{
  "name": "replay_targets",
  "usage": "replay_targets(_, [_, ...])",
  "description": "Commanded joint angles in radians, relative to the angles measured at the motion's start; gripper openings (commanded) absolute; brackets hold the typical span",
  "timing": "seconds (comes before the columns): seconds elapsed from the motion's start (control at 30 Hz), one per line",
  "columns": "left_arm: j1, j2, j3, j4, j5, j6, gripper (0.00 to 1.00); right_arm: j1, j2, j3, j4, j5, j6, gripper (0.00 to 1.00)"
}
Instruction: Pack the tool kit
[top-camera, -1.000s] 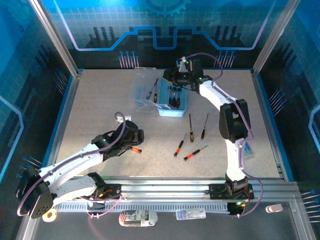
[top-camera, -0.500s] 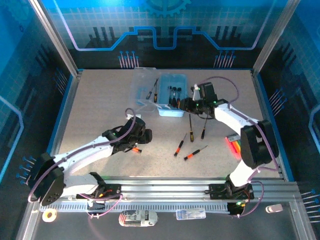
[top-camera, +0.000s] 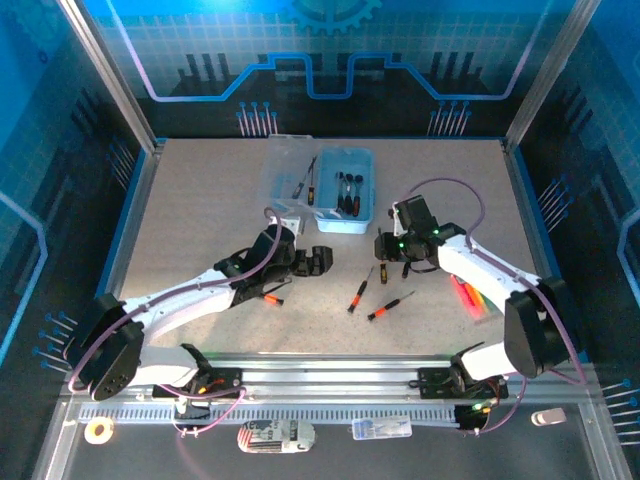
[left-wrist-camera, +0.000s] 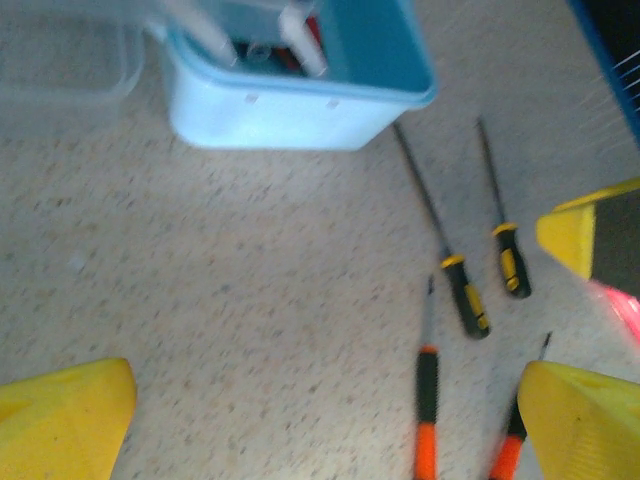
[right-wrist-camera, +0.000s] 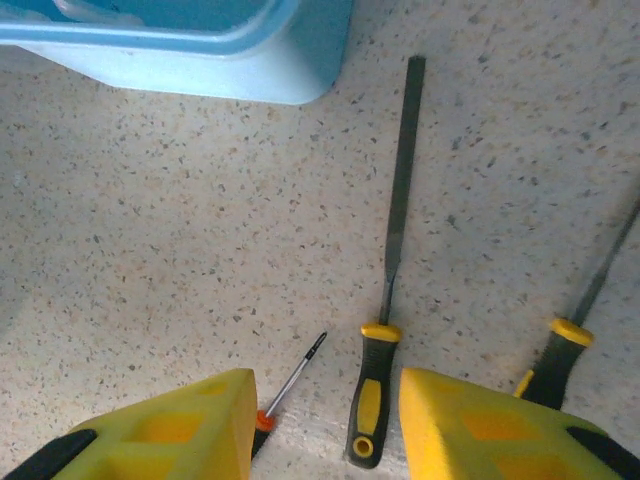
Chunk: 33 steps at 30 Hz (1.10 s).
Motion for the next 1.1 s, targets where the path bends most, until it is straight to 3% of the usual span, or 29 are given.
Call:
replay_targets(0.0, [0.008, 0.018, -0.010, 0.156, 0.013, 0.032, 0.99, 0.022, -0.075, 0.000, -0.063, 0.092, -0.002, 0.43])
replay_targets(0.2, [0.012, 0.082, 0.010, 0.320, 0.004, 0.002, 0.99, 0.031, -0.166, 0.007, -0.174, 0.171, -0.022, 0.47])
replay_targets(0.53, [0.042, 0.168, 0.085, 0.299, 0.052, -0.067, 0.99, 0.030, -0.234, -0.043, -0.220, 0.112, -0.001, 0.48])
replay_targets(0.67, [0.058, 0.153, 0.087, 0.215, 0.028, -0.091, 0.99, 0.034, -0.235, -0.076, -0.212, 0.104, 0.005, 0.48])
replay_targets(0.83, [0.096, 0.133, 0.133, -0.070, -0.061, -0.147, 0.99, 0.046, -0.203, -0.102, -0.220, 0.092, -0.001, 0.46])
replay_targets(1.07, [0.103, 0.026, 0.041, -0.182, -0.108, -0.196, 0.99, 0.083, -0.098, -0.078, -0.205, 0.091, -0.011, 0.45])
